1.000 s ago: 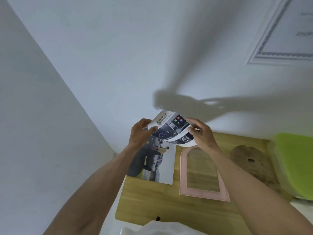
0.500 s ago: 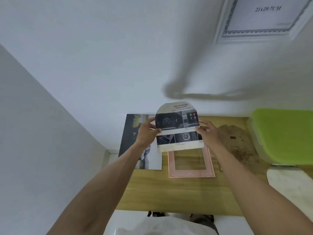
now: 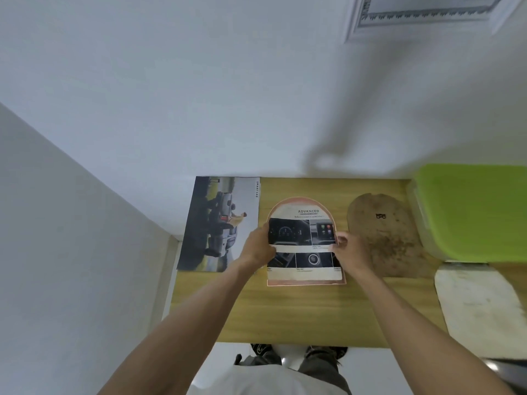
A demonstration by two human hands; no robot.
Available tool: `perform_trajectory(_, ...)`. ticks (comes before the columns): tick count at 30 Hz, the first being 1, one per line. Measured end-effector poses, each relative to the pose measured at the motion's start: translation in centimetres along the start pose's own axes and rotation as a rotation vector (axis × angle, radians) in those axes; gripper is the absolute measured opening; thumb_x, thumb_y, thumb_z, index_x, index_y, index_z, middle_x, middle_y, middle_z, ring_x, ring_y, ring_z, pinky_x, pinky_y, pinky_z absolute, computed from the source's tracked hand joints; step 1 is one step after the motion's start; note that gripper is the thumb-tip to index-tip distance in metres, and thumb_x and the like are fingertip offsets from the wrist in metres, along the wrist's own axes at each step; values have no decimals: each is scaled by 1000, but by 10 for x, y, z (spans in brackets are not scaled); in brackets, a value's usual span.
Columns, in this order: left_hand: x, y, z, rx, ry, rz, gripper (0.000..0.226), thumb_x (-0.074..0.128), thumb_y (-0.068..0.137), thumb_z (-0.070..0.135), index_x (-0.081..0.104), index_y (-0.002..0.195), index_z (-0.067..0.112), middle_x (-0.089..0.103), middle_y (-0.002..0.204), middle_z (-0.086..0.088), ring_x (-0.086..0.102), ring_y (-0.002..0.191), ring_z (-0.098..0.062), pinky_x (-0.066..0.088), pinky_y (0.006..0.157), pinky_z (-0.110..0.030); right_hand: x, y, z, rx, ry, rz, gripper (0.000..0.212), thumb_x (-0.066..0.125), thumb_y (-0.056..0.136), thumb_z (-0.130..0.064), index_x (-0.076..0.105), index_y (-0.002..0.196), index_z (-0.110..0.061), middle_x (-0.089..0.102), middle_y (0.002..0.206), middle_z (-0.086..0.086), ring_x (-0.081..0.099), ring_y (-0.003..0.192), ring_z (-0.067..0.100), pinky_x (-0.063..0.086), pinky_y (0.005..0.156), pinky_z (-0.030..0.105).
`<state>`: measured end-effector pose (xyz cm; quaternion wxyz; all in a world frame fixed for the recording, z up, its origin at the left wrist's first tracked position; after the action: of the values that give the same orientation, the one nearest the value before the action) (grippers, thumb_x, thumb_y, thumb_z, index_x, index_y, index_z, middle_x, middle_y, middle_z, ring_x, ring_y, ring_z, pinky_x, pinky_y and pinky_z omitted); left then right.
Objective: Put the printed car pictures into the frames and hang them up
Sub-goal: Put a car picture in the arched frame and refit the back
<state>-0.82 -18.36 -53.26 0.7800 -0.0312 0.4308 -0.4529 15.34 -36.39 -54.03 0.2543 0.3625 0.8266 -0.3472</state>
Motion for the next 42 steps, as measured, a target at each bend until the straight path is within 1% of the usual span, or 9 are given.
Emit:
perform_trajectory(2, 4, 1, 3, -11, 82, -6, 60, 72, 81, 10, 47, 135, 15, 58, 121, -10, 60, 110, -28, 56, 92, -41, -1, 3, 3, -2, -52, -9, 34, 67, 91, -11, 68, 124, -18, 67, 120, 1, 62, 109, 20, 50, 94, 34)
perform_trajectory(5, 9, 1, 9, -28, 182, 19, 60, 71, 83, 16, 43, 137, 12, 50, 124, -11, 57, 111, -29, 54, 93, -41, 0, 6, 5, -16, -153, -22, 46, 66, 91, -21, 59, 136, -23, 58, 127, 5, 59, 114, 23, 49, 101, 43)
perform_trajectory(9, 10, 1, 10, 9, 346, 81, 62, 70, 84, 26, 40, 136, 11, 42, 126, -12, 51, 113, -29, 52, 90, -42, 1, 8, 3, -75, -235, -60, 51, 62, 96, -23, 49, 145, -24, 47, 135, 7, 50, 125, 26, 40, 106, 40)
perform_trajectory(14, 11, 4, 4, 36, 387, 19, 46, 63, 91, 29, 46, 130, 13, 43, 125, -13, 54, 110, -31, 52, 92, -42, 5, 10, 1, -109, -316, -60, 50, 55, 100, -25, 45, 149, -23, 47, 139, 6, 51, 123, 23, 43, 96, 35)
perform_trajectory(18, 11, 10, 0, 50, 372, -2, 37, 58, 94, 24, 47, 128, 11, 42, 124, -12, 56, 107, -32, 52, 92, -42, 6, 12, -3, -115, -359, -38, 50, 52, 101, -26, 43, 150, -25, 48, 136, 7, 53, 119, 24, 44, 90, 34)
perform_trajectory(31, 11, 20, -6, 72, 359, -18, 35, 55, 96, 15, 45, 128, 9, 38, 124, -14, 58, 100, -32, 54, 88, -38, 9, 13, -9, -90, -337, -42, 51, 53, 102, -26, 42, 151, -26, 48, 131, 8, 55, 114, 24, 47, 92, 35)
perform_trajectory(34, 10, 21, -8, 73, 354, -18, 37, 56, 95, 15, 44, 129, 10, 37, 125, -13, 58, 103, -32, 54, 88, -37, 11, 12, -10, -83, -338, -47, 51, 52, 102, -27, 41, 152, -27, 47, 132, 7, 55, 113, 23, 47, 87, 32)
perform_trajectory(37, 9, 20, -9, 66, 358, -19, 37, 56, 95, 16, 44, 130, 11, 37, 125, -13, 58, 104, -32, 55, 89, -39, 12, 10, -12, -80, -364, -51, 50, 51, 102, -28, 39, 152, -27, 46, 134, 8, 55, 113, 23, 41, 78, 28)
perform_trajectory(42, 7, 16, -8, 55, 360, -8, 39, 56, 95, 15, 42, 132, 11, 37, 127, -14, 57, 105, -32, 53, 90, -38, 16, 9, -12, -72, -393, -54, 51, 50, 102, -29, 40, 152, -28, 47, 135, 9, 56, 113, 23, 45, 79, 30)
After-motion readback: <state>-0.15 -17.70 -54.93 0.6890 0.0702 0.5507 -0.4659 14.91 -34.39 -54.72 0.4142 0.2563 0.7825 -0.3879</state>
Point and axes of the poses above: each hand's wrist, its own y-axis towards the middle knuckle, its own x-axis out of the palm, z = x × y, the point moved 1 cm from there along y, towards the middle knuckle
